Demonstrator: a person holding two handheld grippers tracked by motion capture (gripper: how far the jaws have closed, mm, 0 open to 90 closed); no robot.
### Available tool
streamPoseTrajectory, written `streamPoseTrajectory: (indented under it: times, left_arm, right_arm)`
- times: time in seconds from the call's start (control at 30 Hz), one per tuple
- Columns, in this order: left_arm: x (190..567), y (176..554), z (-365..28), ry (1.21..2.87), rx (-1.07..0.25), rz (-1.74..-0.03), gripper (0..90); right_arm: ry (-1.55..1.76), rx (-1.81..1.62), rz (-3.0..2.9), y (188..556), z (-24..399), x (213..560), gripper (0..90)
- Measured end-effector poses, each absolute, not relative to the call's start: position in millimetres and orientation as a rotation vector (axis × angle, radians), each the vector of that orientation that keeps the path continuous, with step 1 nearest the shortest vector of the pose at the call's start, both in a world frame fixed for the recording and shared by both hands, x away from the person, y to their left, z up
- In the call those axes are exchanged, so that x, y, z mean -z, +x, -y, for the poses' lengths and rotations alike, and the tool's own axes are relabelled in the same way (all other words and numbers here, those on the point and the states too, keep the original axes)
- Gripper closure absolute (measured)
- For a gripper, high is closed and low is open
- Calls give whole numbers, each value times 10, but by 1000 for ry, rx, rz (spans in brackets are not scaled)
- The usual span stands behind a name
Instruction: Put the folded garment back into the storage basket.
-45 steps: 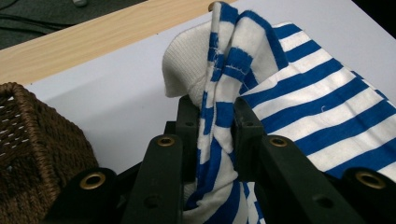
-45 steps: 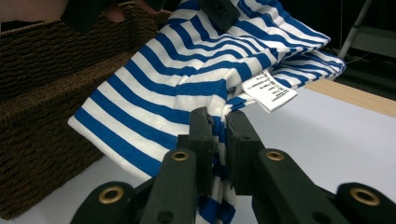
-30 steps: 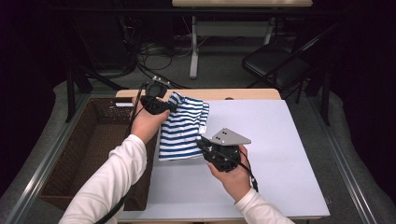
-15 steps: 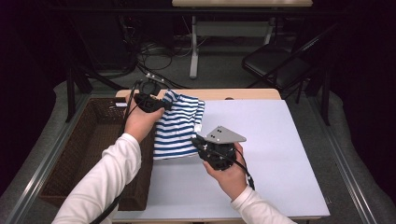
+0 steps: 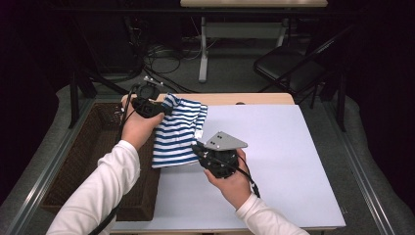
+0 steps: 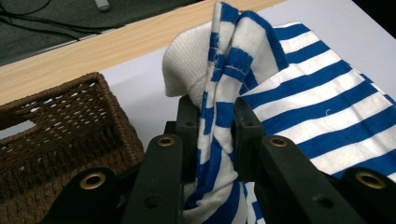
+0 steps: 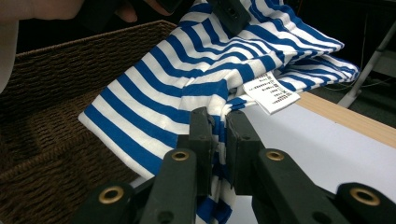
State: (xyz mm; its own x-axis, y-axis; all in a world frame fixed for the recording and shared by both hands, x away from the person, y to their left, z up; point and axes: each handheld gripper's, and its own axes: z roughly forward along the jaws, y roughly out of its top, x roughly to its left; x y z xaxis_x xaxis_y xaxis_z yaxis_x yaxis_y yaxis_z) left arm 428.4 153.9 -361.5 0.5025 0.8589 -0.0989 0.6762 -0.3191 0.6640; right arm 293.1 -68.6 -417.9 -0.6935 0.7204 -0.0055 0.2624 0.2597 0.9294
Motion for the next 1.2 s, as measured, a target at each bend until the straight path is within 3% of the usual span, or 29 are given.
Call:
streamPoseTrajectory:
  times: [1.2]
  left_arm:
    - [3670,4244,-2192,2038,-402,-1388,770]
  right_arm:
    - [847,-1460,-2184,3066,68,4275,824]
